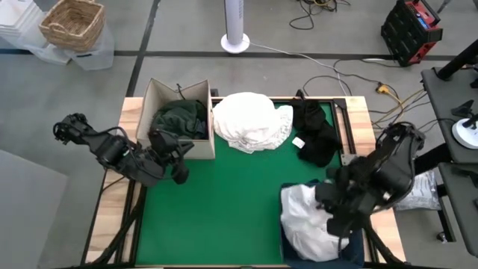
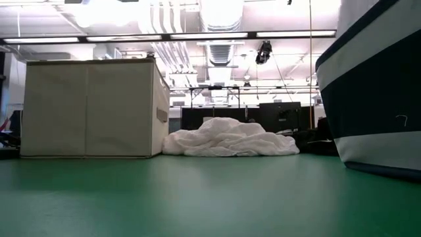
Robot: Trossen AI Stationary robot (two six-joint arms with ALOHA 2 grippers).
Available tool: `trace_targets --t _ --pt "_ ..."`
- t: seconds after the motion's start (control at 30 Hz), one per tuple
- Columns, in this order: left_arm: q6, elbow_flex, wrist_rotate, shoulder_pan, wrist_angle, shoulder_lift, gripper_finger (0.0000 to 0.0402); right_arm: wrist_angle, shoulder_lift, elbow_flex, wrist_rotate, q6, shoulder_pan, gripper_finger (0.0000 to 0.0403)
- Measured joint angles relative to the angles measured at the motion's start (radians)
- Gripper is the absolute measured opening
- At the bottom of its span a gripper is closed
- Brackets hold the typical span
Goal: Sort clothes
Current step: Put the bottom white cloth into the blue bin
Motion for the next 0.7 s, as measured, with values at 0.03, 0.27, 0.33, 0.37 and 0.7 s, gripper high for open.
trace_targets --t 0.03,0.27,0.33,0.37,0.7 --pt "0.0 0.0 0.0 0.0 0.0 0.004 0.0 0.014 0.005 -0.024 -0.036 0.001 0.002 0.0009" --pt "-0.004 0.0 0.0 0.0 0.001 0.03 0.0 0.205 0.037 -0.177 -0.209 0.026 0.032 0.0009" --pt "-0.008 0.0 0.0 0.0 0.003 0.034 0.0 0.234 0.043 -0.22 -0.217 0.036 0.034 0.0009" --pt "-0.011 0.0 0.0 0.0 0.003 0.037 0.0 0.247 0.047 -0.244 -0.216 0.04 0.033 0.0009" --pt "-0.038 0.0 0.0 0.0 0.003 0.04 0.0 0.434 0.075 -0.512 -0.158 0.017 -0.002 0.0009"
